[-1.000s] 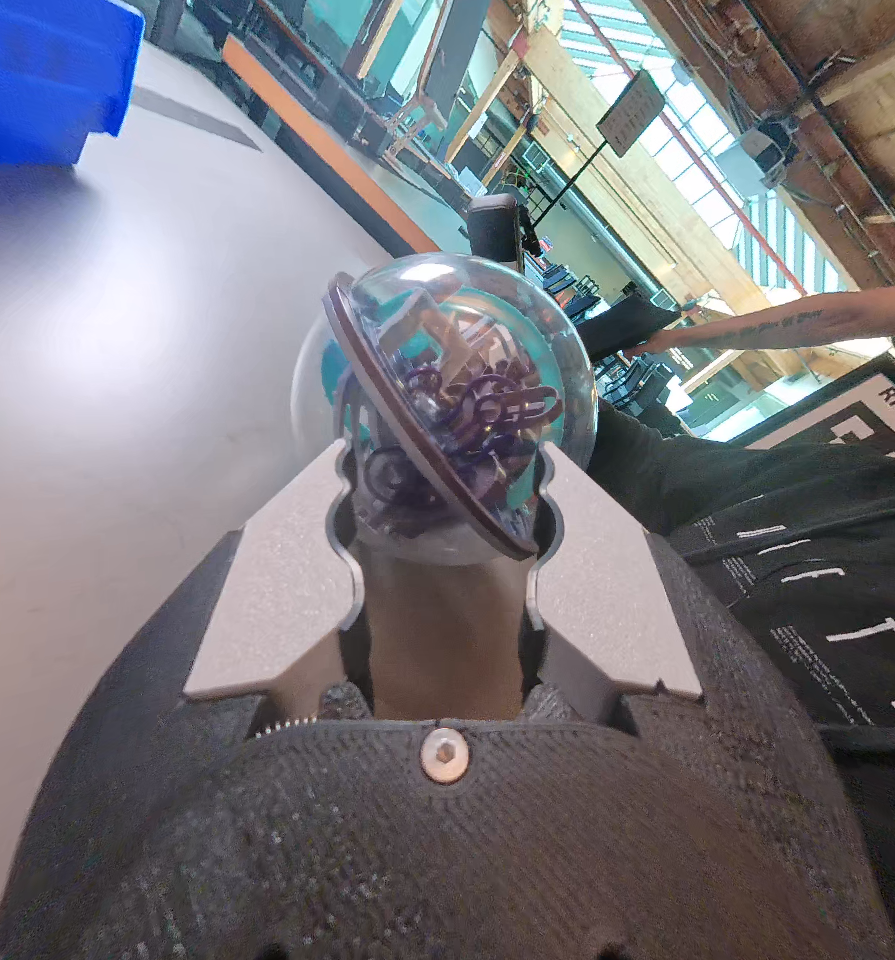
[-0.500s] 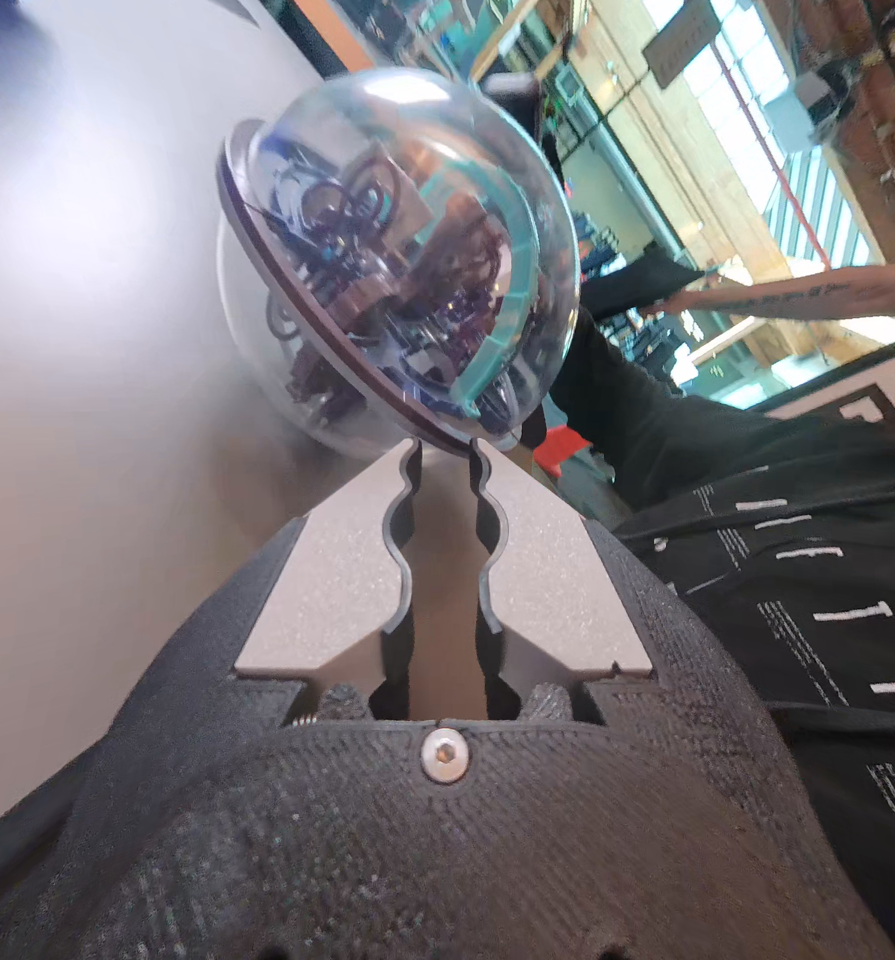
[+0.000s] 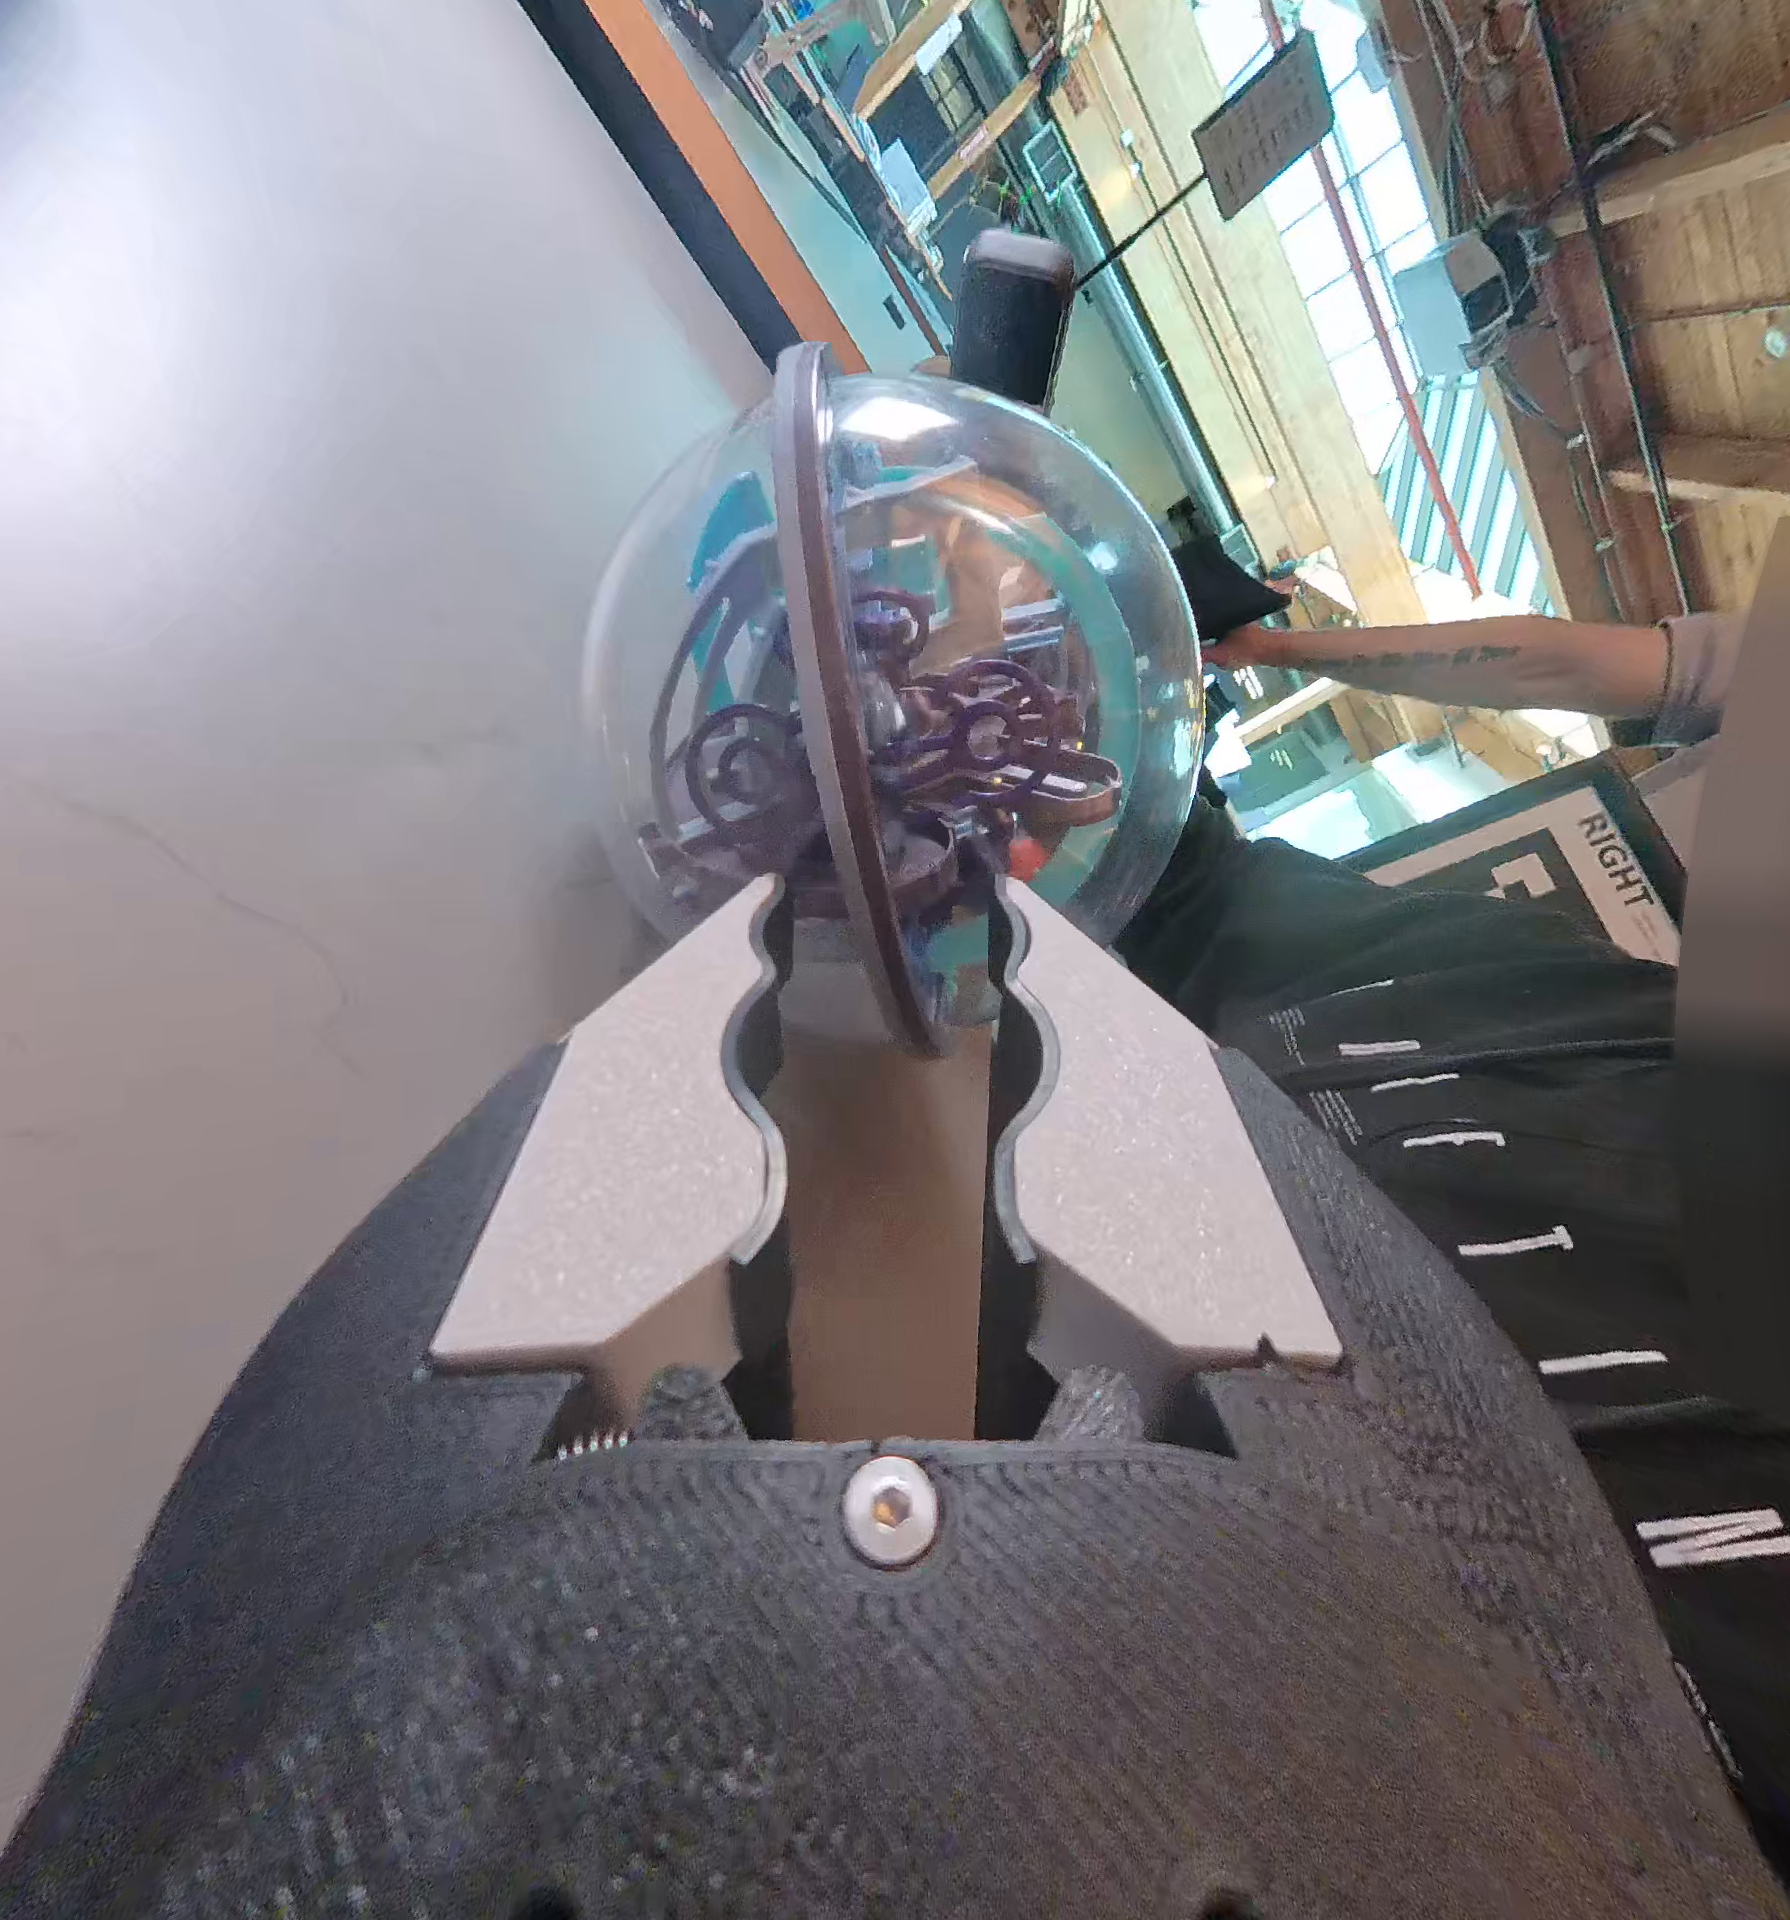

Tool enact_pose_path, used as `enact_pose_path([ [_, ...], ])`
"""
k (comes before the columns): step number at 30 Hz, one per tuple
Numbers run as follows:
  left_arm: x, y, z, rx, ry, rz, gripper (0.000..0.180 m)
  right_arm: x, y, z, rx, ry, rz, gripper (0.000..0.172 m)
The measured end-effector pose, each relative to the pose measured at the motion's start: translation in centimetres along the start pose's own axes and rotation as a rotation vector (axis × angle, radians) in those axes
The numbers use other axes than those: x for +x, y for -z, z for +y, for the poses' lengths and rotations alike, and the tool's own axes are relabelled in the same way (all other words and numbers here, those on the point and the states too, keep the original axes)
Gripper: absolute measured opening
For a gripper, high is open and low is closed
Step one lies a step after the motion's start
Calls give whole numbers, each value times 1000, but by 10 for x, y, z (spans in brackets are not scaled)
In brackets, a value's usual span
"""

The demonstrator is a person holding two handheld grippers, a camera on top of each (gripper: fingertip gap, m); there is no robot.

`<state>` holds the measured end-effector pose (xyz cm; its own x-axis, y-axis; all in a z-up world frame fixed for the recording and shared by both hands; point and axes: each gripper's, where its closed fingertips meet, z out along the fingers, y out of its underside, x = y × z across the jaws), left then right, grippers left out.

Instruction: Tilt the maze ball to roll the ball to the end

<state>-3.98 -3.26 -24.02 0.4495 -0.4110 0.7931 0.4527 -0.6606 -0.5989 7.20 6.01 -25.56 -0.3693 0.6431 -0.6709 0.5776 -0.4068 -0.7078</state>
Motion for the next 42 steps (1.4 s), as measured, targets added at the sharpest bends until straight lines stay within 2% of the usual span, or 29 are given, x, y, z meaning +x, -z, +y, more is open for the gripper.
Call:
enact_pose_path([
  [6, 2, -1, 10, 63, 37, -7, 25, 1, 2, 2, 14, -20, 15, 7],
  [7, 3, -1, 9, 73, 21, -16, 15, 1, 2, 1, 19, -8, 20, 7],
  [9, -1, -3, 10, 66, -15, -58, 7, 3, 4, -2, 26, 27, 45, 7],
  [14, 7, -11, 3, 85, -132, -59, 6, -1, 17, -21, 92, 91, 72, 6],
  [21, 43, -13, -49, 187, -353, -13, 6, -28, 41, -80, 168, 245, 110, 6],
  [30, 110, 7, -114, 294, -667, -36, 5, -81, 54, -160, 222, 534, 124, 6],
  [42, 167, 30, -161, 380, -878, -79, 6, -124, 55, -226, 196, 761, 92, 6],
])
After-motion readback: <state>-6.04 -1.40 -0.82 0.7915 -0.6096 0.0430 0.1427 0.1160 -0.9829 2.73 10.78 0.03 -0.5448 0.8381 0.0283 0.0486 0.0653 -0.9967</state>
